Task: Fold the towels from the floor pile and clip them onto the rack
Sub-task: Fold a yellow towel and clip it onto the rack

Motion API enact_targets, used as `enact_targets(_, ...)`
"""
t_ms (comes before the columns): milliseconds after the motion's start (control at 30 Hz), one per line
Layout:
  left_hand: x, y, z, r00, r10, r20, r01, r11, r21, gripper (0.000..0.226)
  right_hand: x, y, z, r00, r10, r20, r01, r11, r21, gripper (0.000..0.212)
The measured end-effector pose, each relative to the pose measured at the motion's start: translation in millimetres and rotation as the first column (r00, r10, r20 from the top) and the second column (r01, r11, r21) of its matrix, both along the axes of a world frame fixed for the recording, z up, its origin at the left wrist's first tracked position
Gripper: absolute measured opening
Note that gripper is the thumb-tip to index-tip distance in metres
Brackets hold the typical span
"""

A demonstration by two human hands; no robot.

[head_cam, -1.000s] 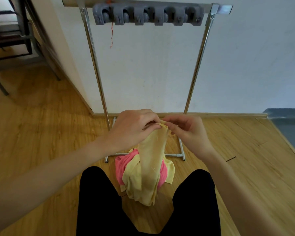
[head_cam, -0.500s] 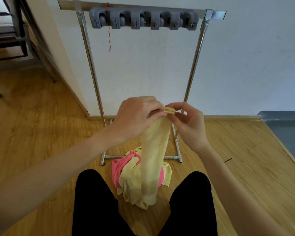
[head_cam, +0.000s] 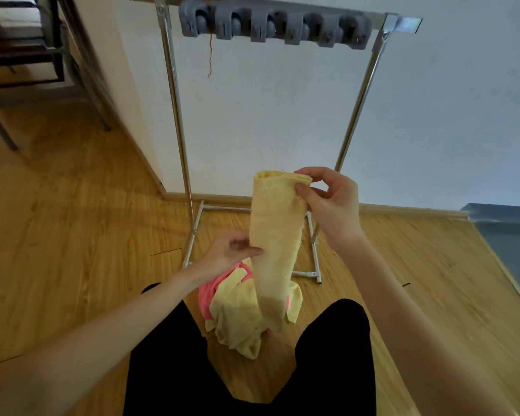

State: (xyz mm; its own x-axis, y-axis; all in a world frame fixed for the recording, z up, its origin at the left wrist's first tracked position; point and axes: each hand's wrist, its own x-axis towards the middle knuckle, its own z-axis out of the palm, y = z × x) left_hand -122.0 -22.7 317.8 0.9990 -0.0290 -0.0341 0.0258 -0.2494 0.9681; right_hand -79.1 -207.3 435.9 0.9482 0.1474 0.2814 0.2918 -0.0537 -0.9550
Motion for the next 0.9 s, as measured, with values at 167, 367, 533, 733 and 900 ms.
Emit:
enact_targets(167,9,-8,-41,0.976,0.009,-0.218,0.004,0.998,0.061,0.023,-2,-7,3,0.996,-0.087,-0.034,0.090,0.993,0.076,0.022)
enact_targets(367,2,-13,-81,0.957,-0.009,-0.290,0.066,0.980,0.188,0.028,5,-20,-6,0.955,-0.281,-0.097,0.292,0.947,0.136,0.016)
enact_targets(533,2,-9,-54,0.971,0.087,-0.222,-0.080,0.996,0.040,0.013,5,-36,-40,0.901,-0.398,-0.174,0.414,0.907,0.071,0.019)
enact_targets(733,15,-8,25,0.993,-0.089,0.074,0.061,0.946,0.318,0.018,-12,-51,-88,0.907,-0.332,-0.260,0.292,0.939,-0.182,0.031)
enact_targets(900,11,-8,99,0.919,-0.393,-0.027,0.360,0.810,0.463,0.016,-13,-58,-109,0.896,-0.157,-0.416,-0.007,0.931,-0.365,0.041)
